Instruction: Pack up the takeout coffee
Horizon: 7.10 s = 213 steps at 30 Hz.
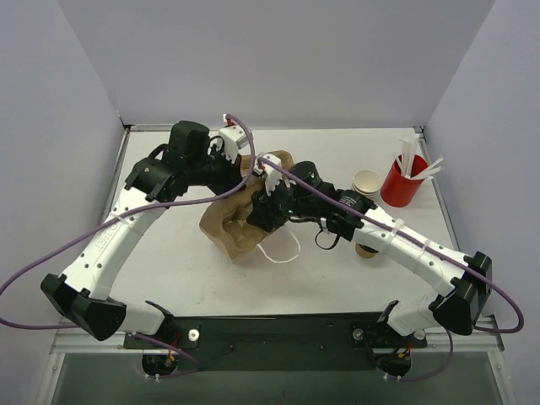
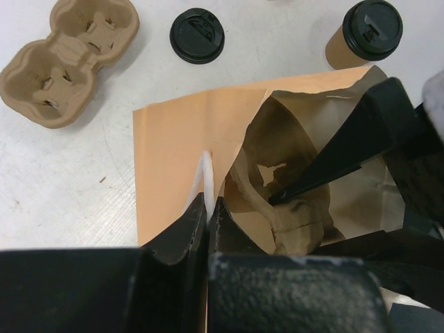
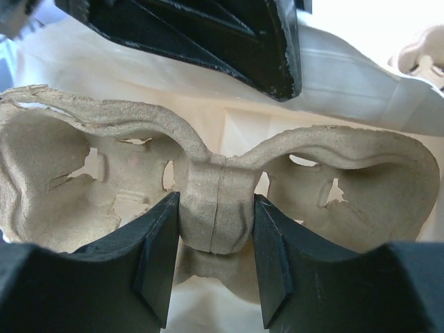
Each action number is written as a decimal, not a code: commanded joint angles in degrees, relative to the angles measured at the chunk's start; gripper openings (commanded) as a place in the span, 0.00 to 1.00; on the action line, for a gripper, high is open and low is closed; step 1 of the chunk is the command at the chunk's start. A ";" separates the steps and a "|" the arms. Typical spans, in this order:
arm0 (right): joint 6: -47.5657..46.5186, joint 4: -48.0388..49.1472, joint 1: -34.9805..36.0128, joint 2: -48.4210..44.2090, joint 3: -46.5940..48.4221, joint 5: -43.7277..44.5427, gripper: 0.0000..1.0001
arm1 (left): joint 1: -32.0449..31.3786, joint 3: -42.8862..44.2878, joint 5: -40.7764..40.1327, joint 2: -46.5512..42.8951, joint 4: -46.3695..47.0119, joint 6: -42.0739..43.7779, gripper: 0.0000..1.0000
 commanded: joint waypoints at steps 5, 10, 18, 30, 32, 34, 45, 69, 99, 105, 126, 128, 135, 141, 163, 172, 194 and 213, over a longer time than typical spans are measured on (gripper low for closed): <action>-5.85 -4.35 2.76 1.75 3.45 12.87 0.37 | -2.41 2.49 2.12 2.75 2.82 -9.52 0.00; -7.97 -5.06 3.99 2.19 1.97 18.24 0.36 | -3.73 3.10 1.50 3.81 3.96 -14.36 0.00; -9.54 -9.17 4.08 3.24 -0.41 18.77 0.36 | -5.66 3.37 -0.60 5.48 5.55 -20.16 0.00; -8.58 -10.51 3.91 7.37 -1.73 19.39 0.35 | -7.60 4.07 -7.11 6.18 5.11 -21.04 0.26; -8.49 -10.51 3.90 8.25 -1.73 19.48 0.35 | -7.69 3.64 -7.99 5.83 4.50 -20.61 0.29; -8.49 -10.69 3.90 8.95 -1.47 19.56 0.35 | -7.69 3.63 -8.61 5.31 3.80 -20.52 0.36; -7.88 -10.51 3.46 9.22 -0.68 17.81 0.35 | -6.98 7.32 -10.90 3.28 -3.40 -13.58 0.58; -6.91 -9.81 1.80 9.66 0.12 17.19 0.35 | -4.09 -3.92 0.79 -6.82 -6.14 -11.46 0.50; -7.97 -18.50 2.23 12.47 6.35 18.07 0.35 | -6.01 -8.85 -4.46 -4.10 -4.12 -7.68 0.15; -8.67 -22.98 2.76 14.58 9.77 20.87 0.35 | -8.39 -9.02 -7.47 -6.64 0.36 -8.65 0.00; -7.70 -26.77 3.73 18.28 15.23 23.69 0.61 | -11.03 -12.27 -9.93 -7.79 4.85 -10.67 0.00; -7.18 -26.86 3.73 18.01 15.84 23.69 0.64 | -10.94 -12.45 -10.37 -7.70 5.02 -11.02 0.00; -4.80 -27.99 3.64 17.57 21.90 21.76 0.81 | -10.94 -13.06 -11.33 -7.88 5.37 -13.48 0.00; -2.53 -28.53 3.73 18.36 24.99 21.67 0.82 | -11.03 -14.73 -12.12 -8.58 6.60 -16.20 0.00; 0.82 -21.58 0.83 13.44 23.30 18.16 0.85 | -13.75 -21.68 -20.72 -12.80 11.01 -25.52 0.00; 9.60 -21.32 -0.31 14.85 28.41 19.30 0.86 | -15.07 -19.65 -24.87 -12.01 7.48 -35.27 0.00; 21.12 -23.52 -0.67 1.84 30.35 37.23 0.80 | -16.74 -19.39 -29.97 -12.54 6.25 -42.66 0.00; 25.70 -34.77 -2.51 8.51 28.50 45.41 0.64 | -18.06 -16.93 -32.43 -10.87 7.04 -46.18 0.00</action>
